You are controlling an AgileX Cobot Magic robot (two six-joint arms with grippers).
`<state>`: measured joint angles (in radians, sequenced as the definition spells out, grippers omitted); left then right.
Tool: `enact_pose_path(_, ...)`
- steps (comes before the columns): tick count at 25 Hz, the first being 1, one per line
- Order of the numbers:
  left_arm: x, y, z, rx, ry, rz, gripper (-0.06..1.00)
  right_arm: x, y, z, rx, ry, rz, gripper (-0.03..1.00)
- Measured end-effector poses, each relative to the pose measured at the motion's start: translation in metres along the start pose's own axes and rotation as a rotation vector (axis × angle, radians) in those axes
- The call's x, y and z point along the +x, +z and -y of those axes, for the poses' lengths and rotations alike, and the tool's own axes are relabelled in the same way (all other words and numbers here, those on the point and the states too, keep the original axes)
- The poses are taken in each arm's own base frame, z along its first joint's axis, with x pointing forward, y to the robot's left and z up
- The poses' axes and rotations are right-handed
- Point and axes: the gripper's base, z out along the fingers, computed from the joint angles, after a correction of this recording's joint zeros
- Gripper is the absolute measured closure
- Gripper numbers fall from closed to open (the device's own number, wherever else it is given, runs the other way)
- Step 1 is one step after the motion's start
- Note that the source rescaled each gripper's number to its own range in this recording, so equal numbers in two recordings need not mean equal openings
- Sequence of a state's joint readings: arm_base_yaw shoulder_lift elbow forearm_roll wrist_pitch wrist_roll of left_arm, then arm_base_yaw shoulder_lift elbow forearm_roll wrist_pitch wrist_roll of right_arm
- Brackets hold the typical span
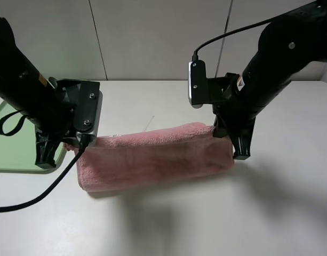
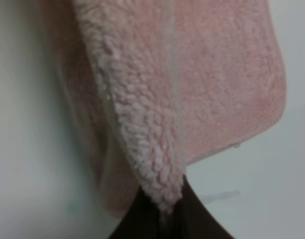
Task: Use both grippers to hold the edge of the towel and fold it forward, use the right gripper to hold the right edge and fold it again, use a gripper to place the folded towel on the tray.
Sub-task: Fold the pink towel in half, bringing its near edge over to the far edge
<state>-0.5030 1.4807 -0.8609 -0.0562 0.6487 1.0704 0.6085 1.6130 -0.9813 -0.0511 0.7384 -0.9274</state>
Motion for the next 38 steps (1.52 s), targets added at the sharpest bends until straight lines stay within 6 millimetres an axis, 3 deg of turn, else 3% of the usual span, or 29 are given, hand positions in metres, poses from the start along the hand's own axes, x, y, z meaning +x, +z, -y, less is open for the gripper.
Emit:
enact_pose_path(5, 0.0, 0.005, -0.005, -0.026, -0.006, 0.007, 0.94, -0.008, 0.007, 0.011, -0.004, 0.0, -0.003, 0.97)
enact_pose_path(11, 0.0, 0.035, -0.008, 0.025, -0.01, -0.028, 0.94, -0.01, 0.016, 0.014, -0.015, 0.0, -0.009, 0.97)
enact_pose_path(18, 0.001, 0.05, -0.012, 0.021, -0.013, -0.039, 0.94, -0.014, 0.026, 0.017, 0.006, 0.0, 0.008, 0.97)
enact_pose_path(26, 0.022, 0.05, -0.026, -0.019, -0.13, -0.047, 0.94, -0.011, 0.04, 0.024, 0.022, 0.025, 0.02, 0.97)
enact_pose_path(38, 0.019, 0.049, -0.037, -0.127, -0.134, 0.01, 0.91, -0.001, 0.04, 0.037, 0.088, 0.069, 0.051, 0.97)
